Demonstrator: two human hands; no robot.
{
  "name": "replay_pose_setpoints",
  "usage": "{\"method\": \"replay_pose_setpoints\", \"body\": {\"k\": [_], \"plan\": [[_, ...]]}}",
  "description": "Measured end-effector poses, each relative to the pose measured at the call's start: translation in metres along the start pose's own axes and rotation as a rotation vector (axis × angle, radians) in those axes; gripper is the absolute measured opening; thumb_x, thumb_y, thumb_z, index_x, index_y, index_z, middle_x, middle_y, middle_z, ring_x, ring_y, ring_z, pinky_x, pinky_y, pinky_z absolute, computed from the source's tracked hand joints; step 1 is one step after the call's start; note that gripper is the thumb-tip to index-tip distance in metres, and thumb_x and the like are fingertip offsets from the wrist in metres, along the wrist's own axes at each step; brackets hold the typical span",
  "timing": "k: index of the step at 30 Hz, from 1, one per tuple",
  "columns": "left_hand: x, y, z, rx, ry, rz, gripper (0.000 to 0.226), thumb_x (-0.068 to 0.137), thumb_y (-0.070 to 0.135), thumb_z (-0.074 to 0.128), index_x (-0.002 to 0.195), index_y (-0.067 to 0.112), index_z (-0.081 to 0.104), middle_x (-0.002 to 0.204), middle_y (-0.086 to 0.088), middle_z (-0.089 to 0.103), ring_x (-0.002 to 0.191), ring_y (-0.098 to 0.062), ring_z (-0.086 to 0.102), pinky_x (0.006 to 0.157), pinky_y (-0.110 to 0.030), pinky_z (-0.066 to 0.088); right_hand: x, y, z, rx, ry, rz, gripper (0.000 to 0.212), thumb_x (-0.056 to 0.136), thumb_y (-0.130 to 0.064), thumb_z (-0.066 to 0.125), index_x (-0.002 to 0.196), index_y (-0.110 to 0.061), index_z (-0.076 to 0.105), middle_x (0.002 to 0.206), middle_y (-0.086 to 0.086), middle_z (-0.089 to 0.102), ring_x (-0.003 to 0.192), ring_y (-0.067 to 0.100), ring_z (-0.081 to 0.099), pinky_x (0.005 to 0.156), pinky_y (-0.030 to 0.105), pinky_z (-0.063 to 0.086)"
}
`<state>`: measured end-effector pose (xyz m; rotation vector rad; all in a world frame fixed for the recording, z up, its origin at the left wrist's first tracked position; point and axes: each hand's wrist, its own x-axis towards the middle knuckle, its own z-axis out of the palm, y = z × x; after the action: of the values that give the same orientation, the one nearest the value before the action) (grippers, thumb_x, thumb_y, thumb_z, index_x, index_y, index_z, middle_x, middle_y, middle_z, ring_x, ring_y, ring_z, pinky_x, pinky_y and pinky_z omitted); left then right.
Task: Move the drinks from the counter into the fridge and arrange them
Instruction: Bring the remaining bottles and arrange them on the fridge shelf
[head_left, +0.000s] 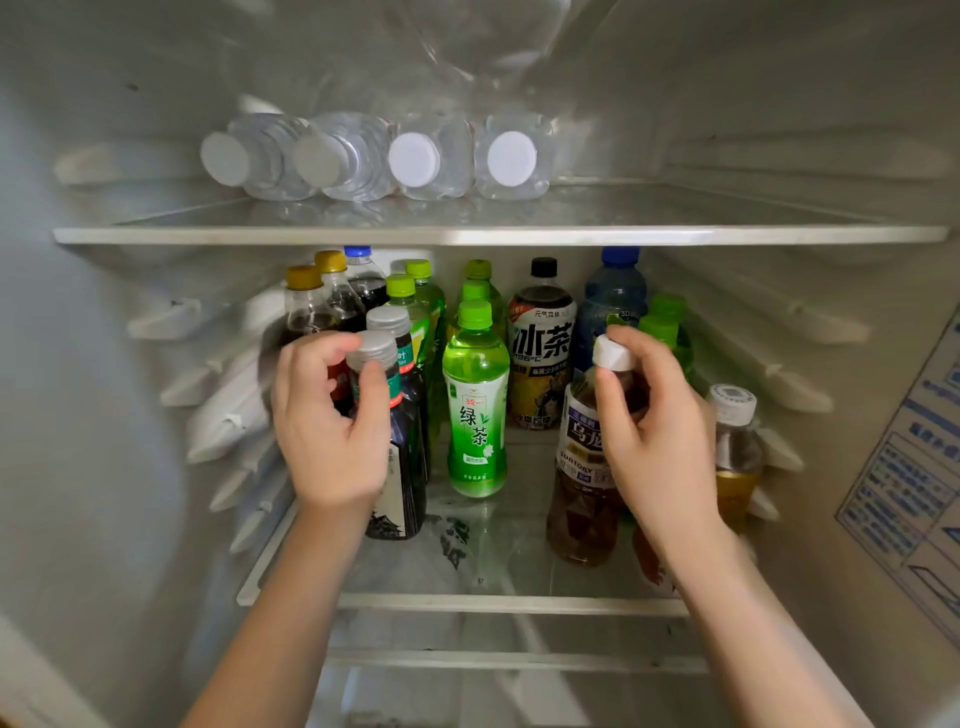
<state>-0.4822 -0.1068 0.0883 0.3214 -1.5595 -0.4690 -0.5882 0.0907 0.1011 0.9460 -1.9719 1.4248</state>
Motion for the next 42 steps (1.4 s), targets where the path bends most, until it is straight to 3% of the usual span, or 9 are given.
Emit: {"method": "replay_pose_setpoints", "body": {"k": [6,12,19,22,27,29,36,40,42], "plan": [[-0.002,-0.021,0.002,-0.051,-0.252,-0.210,0.055,0.080,0.027,0.063,0.129,0.008,0.047,0.119,0.002,0.050,0.111,-0.023,0.054,0.096,-0.046,0.045,0.010,-0.007,0.002,-0.074,-0.108,0.040,0.029,0.092,-0.018,0.056,0.121,-0.022,0.049,0.084,-0.008,0.059,0.061,0.002,0.052,0.059,0.017,0.039],[-0.019,-0.028,0.010,-0.159,-0.281,-0.309,0.057,0.080,0.025,0.063,0.132,0.013,0.045,0.120,-0.005,0.060,0.106,-0.026,0.059,0.093,-0.050,0.047,0.038,-0.027,-0.013,-0.245,-0.259,-0.002,0.035,0.085,-0.020,0.064,0.119,-0.017,0.057,0.111,0.000,0.060,0.101,0.014,0.055,0.084,0.025,0.044],[-0.026,-0.034,0.014,-0.125,-0.255,-0.318,0.059,0.078,0.036,0.061,0.131,0.016,0.047,0.120,-0.002,0.061,0.107,-0.019,0.058,0.092,-0.038,0.048,0.103,-0.039,0.006,-0.297,-0.537,0.054,0.037,0.092,-0.031,0.057,0.128,-0.022,0.055,0.124,-0.004,0.061,0.113,0.013,0.055,0.089,0.022,0.040],[-0.026,-0.034,0.012,-0.121,-0.279,-0.291,0.063,0.077,0.043,0.058,0.132,0.017,0.046,0.122,0.000,0.060,0.108,-0.017,0.058,0.092,-0.034,0.047,0.126,-0.034,0.022,-0.405,-0.740,0.087,0.037,0.094,-0.028,0.053,0.131,-0.023,0.053,0.129,-0.001,0.058,0.107,0.013,0.053,0.082,0.023,0.039],[-0.022,-0.037,0.009,-0.133,-0.331,-0.252,0.057,0.082,0.035,0.064,0.133,0.020,0.045,0.122,0.006,0.059,0.110,-0.009,0.057,0.089,-0.018,0.044,0.159,-0.031,0.061,-0.445,-0.944,0.118,0.037,0.097,-0.014,0.046,0.134,-0.010,0.047,0.136,0.011,0.050,0.121,0.026,0.048,0.089,0.027,0.038],[-0.021,-0.038,0.007,-0.148,-0.342,-0.254,0.055,0.084,0.027,0.068,0.133,0.021,0.045,0.123,0.008,0.059,0.112,-0.006,0.056,0.089,-0.014,0.044,0.166,-0.028,0.076,-0.430,-0.976,0.144,0.037,0.097,-0.008,0.045,0.134,-0.006,0.045,0.136,0.017,0.049,0.122,0.030,0.048,0.092,0.030,0.040],[-0.021,-0.039,0.007,-0.180,-0.351,-0.257,0.055,0.083,0.025,0.068,0.133,0.023,0.045,0.120,0.010,0.060,0.110,-0.005,0.057,0.090,-0.024,0.048,0.178,-0.012,0.104,-0.394,-1.010,0.176,0.043,0.096,-0.003,0.045,0.138,-0.002,0.038,0.133,0.026,0.050,0.122,0.040,0.049,0.100,0.041,0.041],[-0.022,-0.038,0.009,-0.187,-0.327,-0.254,0.058,0.082,0.031,0.064,0.136,0.024,0.043,0.122,0.011,0.059,0.112,-0.003,0.056,0.092,-0.021,0.047,0.184,-0.004,0.111,-0.356,-1.016,0.172,0.039,0.093,0.003,0.042,0.132,0.001,0.045,0.131,0.032,0.049,0.103,0.036,0.055,0.081,0.035,0.049],[-0.023,-0.038,0.010,-0.190,-0.307,-0.244,0.058,0.082,0.032,0.063,0.136,0.025,0.043,0.123,0.011,0.059,0.113,-0.004,0.056,0.092,-0.021,0.046,0.186,0.001,0.113,-0.340,-0.991,0.169,0.041,0.092,0.003,0.043,0.132,-0.004,0.046,0.130,0.030,0.050,0.109,0.039,0.055,0.089,0.040,0.049]]}}
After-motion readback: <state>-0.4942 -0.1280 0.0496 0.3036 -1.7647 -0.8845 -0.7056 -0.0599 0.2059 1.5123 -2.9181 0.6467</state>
